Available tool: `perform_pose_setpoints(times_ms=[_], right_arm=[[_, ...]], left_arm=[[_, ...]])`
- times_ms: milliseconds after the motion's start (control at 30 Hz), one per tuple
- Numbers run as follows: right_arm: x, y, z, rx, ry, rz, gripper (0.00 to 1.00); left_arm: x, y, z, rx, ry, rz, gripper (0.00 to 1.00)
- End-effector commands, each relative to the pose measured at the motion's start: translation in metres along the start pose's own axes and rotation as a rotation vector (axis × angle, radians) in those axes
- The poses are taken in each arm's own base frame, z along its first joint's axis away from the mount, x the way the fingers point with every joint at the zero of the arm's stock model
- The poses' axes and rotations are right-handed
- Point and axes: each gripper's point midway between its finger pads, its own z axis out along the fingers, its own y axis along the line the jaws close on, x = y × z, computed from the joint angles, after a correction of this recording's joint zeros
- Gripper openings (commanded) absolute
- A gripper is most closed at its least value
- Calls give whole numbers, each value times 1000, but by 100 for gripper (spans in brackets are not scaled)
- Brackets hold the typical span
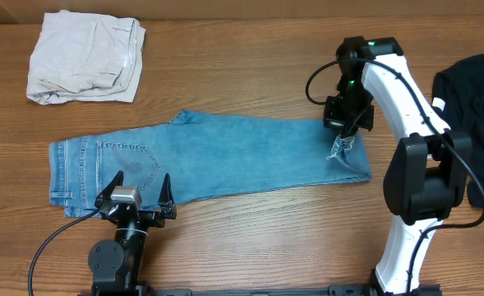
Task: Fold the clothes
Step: 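Grasp the frayed jeans leg hem with the right gripper and lift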
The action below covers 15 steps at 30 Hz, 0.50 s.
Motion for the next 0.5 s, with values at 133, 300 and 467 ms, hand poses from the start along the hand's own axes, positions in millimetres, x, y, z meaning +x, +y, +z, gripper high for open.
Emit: perform_pose_setpoints(times_ms=[133, 300, 467], right_arm=[[6, 30, -1, -58, -39, -60, 4], [9, 42, 6, -64, -44, -92, 35], [8, 44, 6, -61, -52, -99, 40]], left_arm=[[0, 3, 0, -12, -3, 15, 100], [0, 3, 0, -12, -3, 15, 100], [0, 3, 0, -12, -3, 15, 100]])
